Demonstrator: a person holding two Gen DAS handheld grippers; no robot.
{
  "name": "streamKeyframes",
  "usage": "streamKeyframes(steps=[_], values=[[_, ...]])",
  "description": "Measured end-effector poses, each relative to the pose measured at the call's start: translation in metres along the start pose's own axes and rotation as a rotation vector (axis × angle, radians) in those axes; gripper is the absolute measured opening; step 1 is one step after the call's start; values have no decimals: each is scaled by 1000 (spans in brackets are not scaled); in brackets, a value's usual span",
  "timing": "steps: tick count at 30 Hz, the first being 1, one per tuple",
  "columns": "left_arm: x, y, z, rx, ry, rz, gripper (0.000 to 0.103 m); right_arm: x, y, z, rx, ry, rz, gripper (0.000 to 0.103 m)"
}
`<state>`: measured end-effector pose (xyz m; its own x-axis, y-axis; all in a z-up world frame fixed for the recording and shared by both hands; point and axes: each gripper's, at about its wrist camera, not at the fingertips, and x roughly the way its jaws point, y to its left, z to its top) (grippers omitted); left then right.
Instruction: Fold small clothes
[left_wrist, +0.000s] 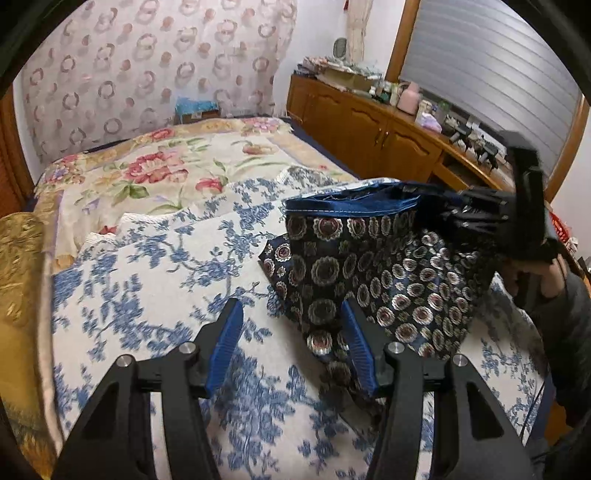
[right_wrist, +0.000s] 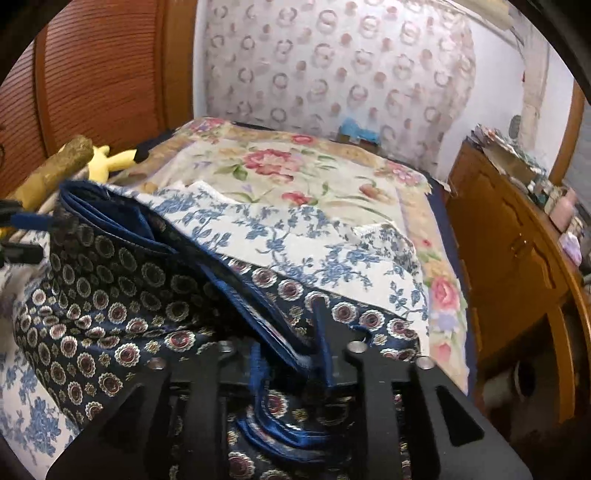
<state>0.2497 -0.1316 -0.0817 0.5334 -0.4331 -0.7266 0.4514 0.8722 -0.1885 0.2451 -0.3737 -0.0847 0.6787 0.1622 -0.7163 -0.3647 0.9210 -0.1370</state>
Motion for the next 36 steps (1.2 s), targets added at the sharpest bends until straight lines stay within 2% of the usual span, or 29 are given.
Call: streamKeyframes(steps=[1, 2, 6, 10, 17, 22, 25, 30, 34, 36], values=[[5, 0, 2, 1, 9, -3, 54, -2, -3, 2, 5, -5, -20, 51], [10, 1, 4, 1, 17, -7, 54, -5, -7, 2, 12, -14, -54, 55], [25, 0, 10, 9, 40, -13, 54, -14, -21, 1, 42, -22, -74, 58], [34, 2, 12, 11, 60, -17, 54, -25, -32, -9, 68, -16, -87, 73], [39, 12, 11, -23, 62, 19, 54, -45, -33, -15, 101, -21, -29, 74], [40, 18, 10, -38, 57, 31, 55, -56, -33, -14, 151, -35, 62, 77], [40, 18, 10, -38, 57, 28, 54, -56, -28, -14, 114, -23, 5, 78], [47, 21, 14, -59, 68, 4, 55, -44, -45, -29, 147, 21, -39, 78], [50, 21, 18, -56, 64, 4, 54, -25, -66, -43, 195, 70, -40, 78], [51, 20, 20, -53, 63, 6, 54, -16, -75, -48, 225, 83, 4, 78]])
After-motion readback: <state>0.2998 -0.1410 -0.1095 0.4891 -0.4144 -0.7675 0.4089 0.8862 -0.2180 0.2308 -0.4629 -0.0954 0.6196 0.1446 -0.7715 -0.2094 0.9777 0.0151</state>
